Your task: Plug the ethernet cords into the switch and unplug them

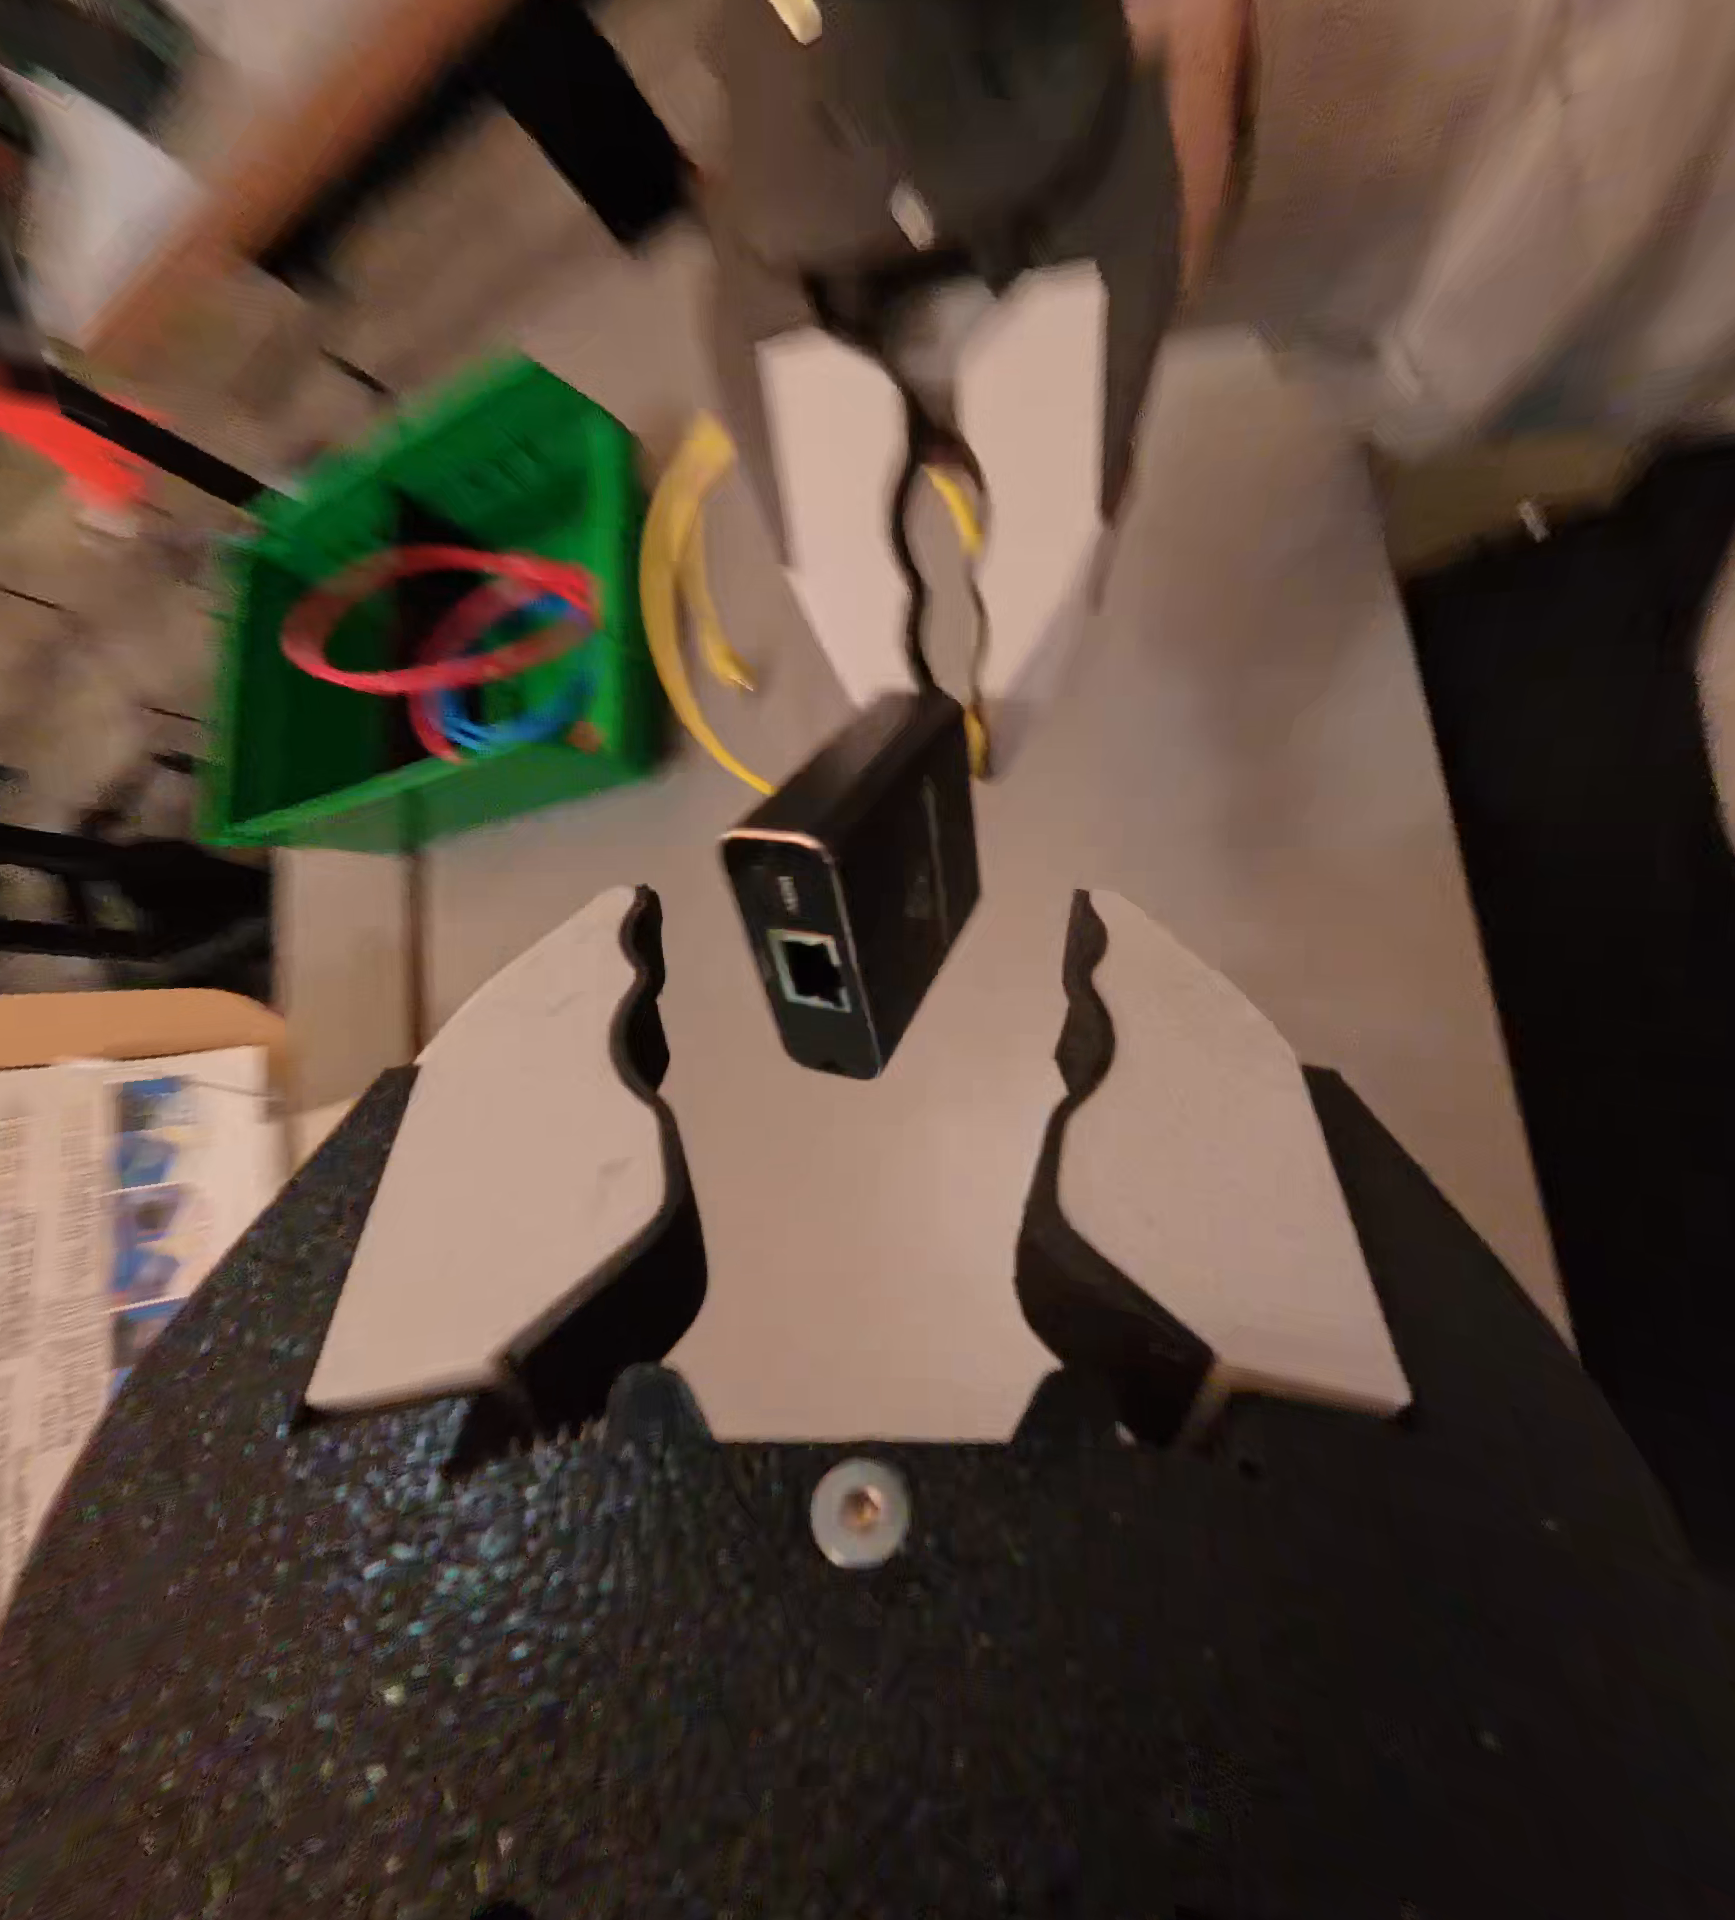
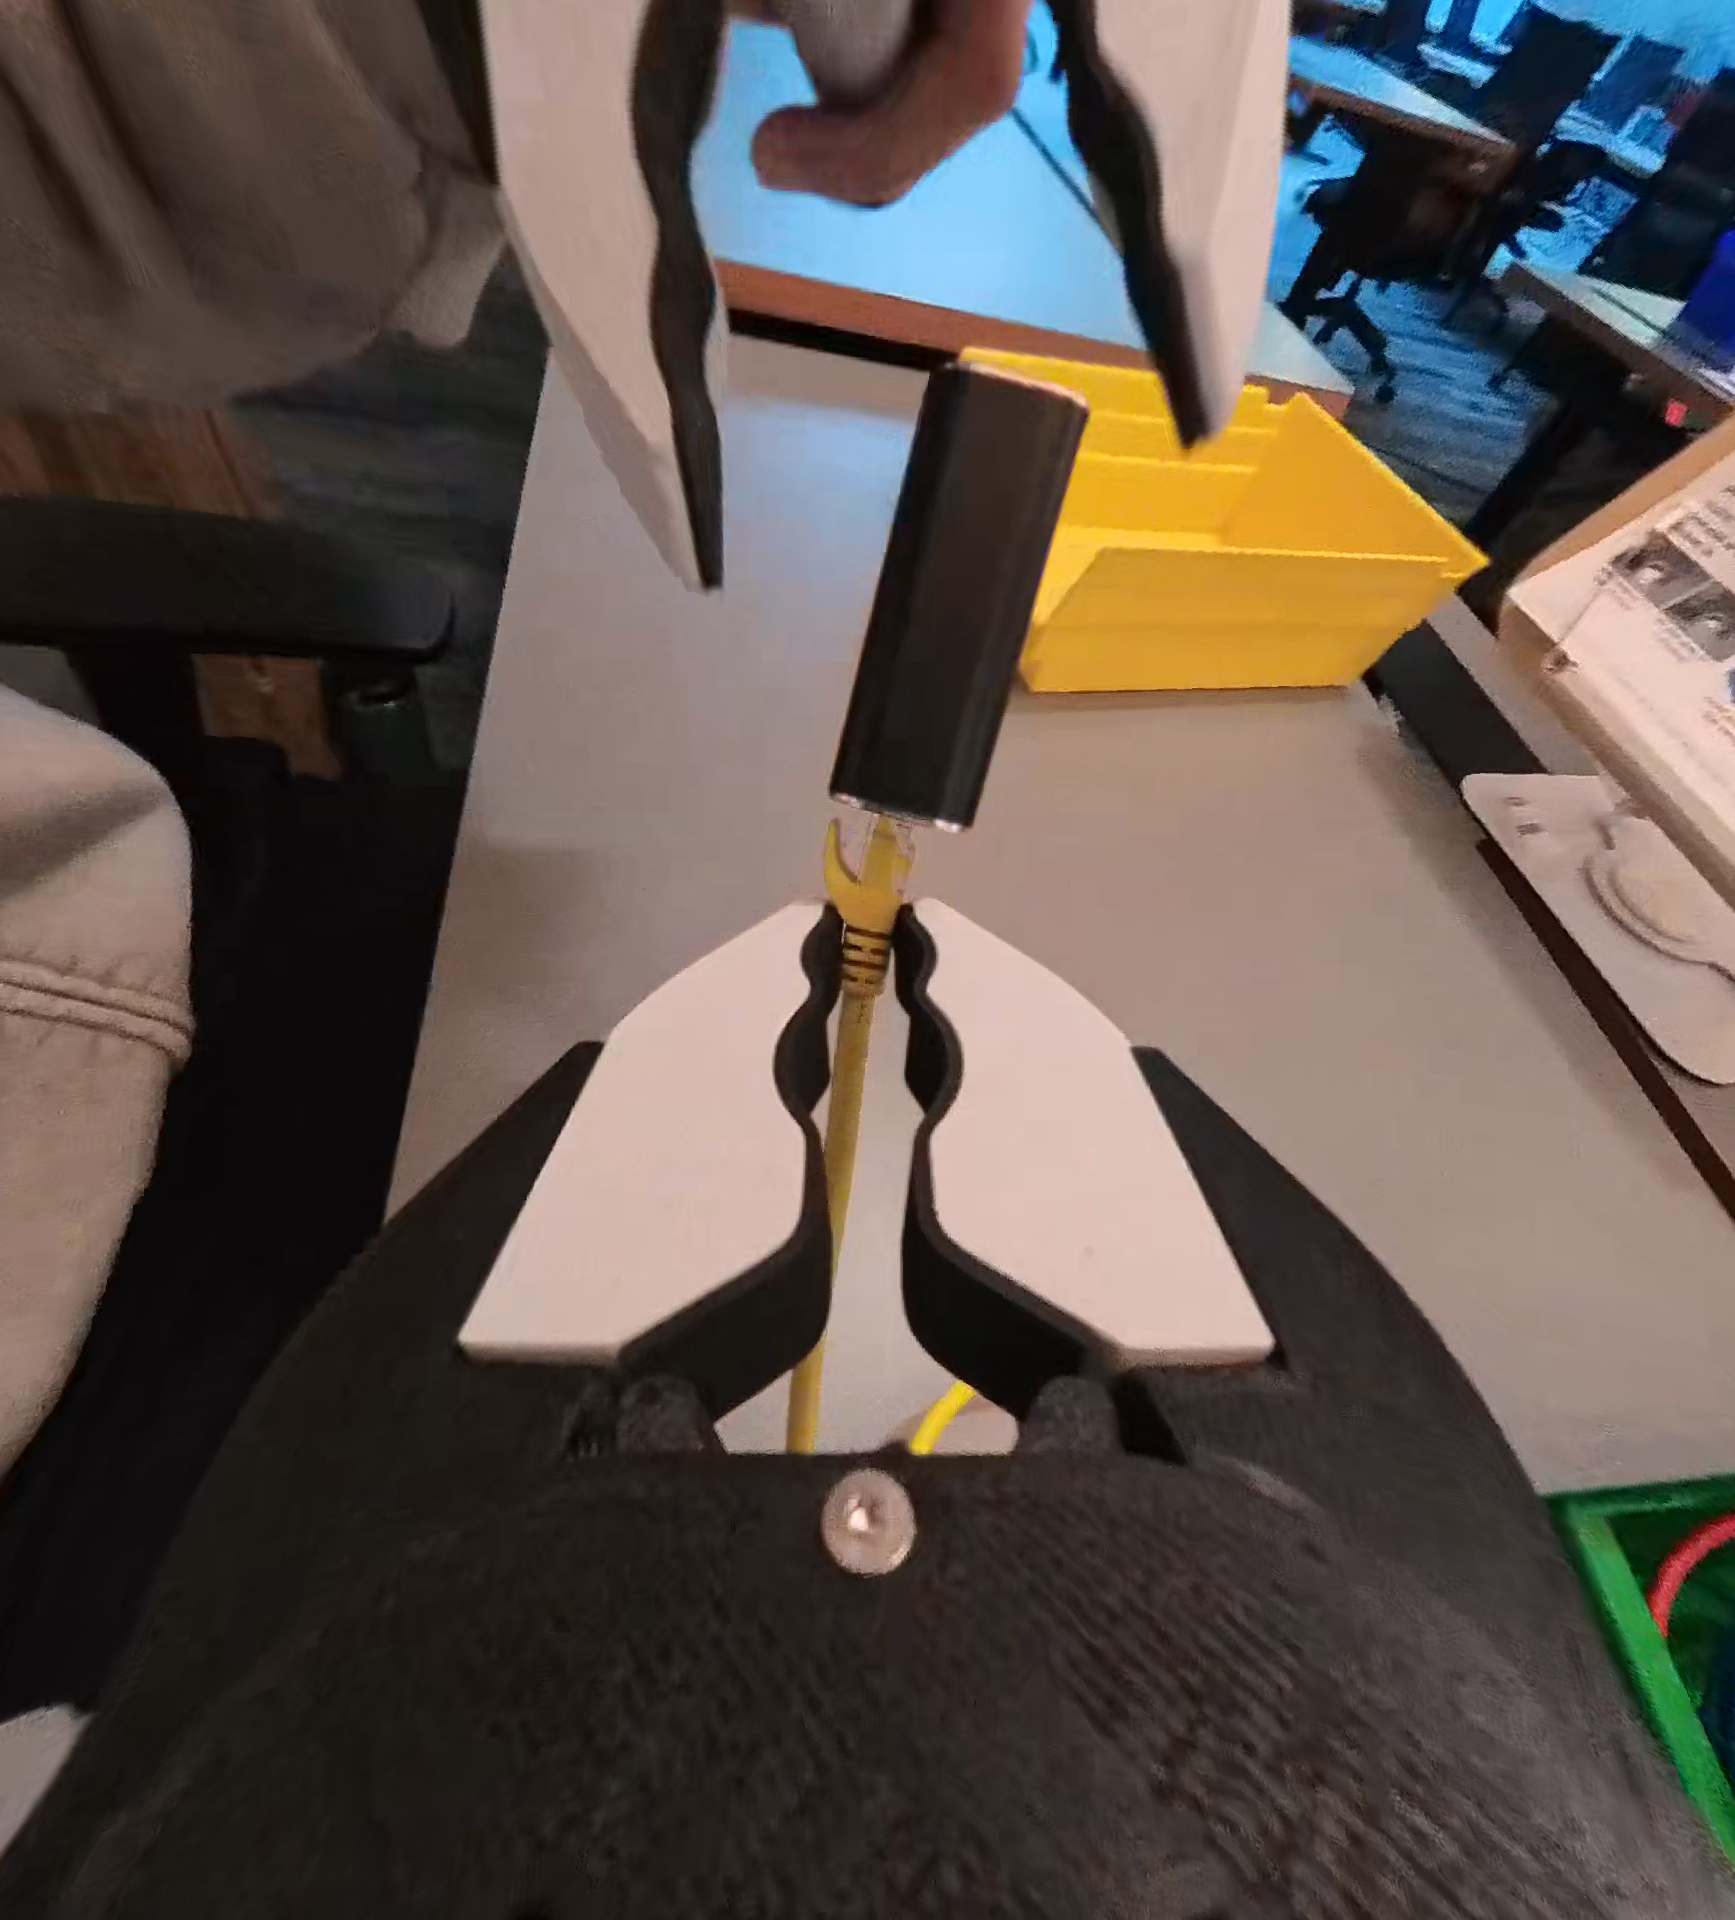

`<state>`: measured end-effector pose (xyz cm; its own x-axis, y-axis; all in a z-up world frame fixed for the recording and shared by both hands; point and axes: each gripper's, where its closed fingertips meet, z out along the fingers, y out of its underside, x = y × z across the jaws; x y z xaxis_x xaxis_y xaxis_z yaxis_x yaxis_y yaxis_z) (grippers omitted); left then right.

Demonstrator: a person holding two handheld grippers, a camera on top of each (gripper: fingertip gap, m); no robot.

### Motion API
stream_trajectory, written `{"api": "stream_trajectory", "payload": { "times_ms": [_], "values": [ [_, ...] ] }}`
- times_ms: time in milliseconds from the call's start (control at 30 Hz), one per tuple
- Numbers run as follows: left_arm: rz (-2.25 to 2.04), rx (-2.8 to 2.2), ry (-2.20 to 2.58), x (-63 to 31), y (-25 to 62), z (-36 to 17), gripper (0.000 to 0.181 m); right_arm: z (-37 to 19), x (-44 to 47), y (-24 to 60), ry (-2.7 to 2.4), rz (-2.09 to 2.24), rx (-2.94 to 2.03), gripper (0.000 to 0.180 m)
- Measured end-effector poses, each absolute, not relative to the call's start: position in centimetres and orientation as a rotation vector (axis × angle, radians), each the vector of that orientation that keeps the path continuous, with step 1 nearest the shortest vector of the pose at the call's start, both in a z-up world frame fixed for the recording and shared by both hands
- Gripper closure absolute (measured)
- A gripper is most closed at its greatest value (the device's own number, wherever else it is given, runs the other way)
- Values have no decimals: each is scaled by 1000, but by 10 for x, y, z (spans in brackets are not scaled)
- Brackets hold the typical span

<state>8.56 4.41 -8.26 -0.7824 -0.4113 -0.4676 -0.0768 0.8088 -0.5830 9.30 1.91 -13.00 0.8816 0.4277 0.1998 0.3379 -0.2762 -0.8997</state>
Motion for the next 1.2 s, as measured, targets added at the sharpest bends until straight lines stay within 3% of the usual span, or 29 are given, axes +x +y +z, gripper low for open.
{"api": "stream_trajectory", "payload": {
  "times_ms": [67,100,167,233,300,433,567,733,1000,1067,1100,1200],
  "values": [
    [-623,-326,2563,82,45,-107,118,-134,78,20,-633,133,-1903,170],
    [-646,-295,2618,78,40,-115,145,-136,74,22,-660,128,-1915,170],
    [-715,-271,2704,71,34,-125,153,-146,69,21,-727,93,-1959,169],
    [-782,-345,2694,75,37,-127,155,-146,79,22,-685,19,-1974,167],
    [-946,-469,2650,80,42,-123,155,-127,99,24,-579,-141,-1896,145],
    [-1485,-790,2243,105,64,-76,155,-72,125,11,-318,-312,-1704,147],
    [-1864,-995,1666,119,100,-30,155,-50,105,15,-212,-143,-1602,165],
    [-2365,-1016,1180,104,94,-6,155,-45,97,48,-31,220,-1350,160],
    [-2552,-1045,1202,96,47,-31,155,-25,117,34,105,300,-1055,149],
    [-2559,-1056,1230,97,42,-34,155,-23,116,31,93,343,-1026,155],
    [-2561,-1068,1232,98,42,-34,155,-23,111,30,64,393,-1015,168],
    [-2580,-1070,1257,98,40,-35,155,-22,112,27,80,478,-941,169]
  ]
}}
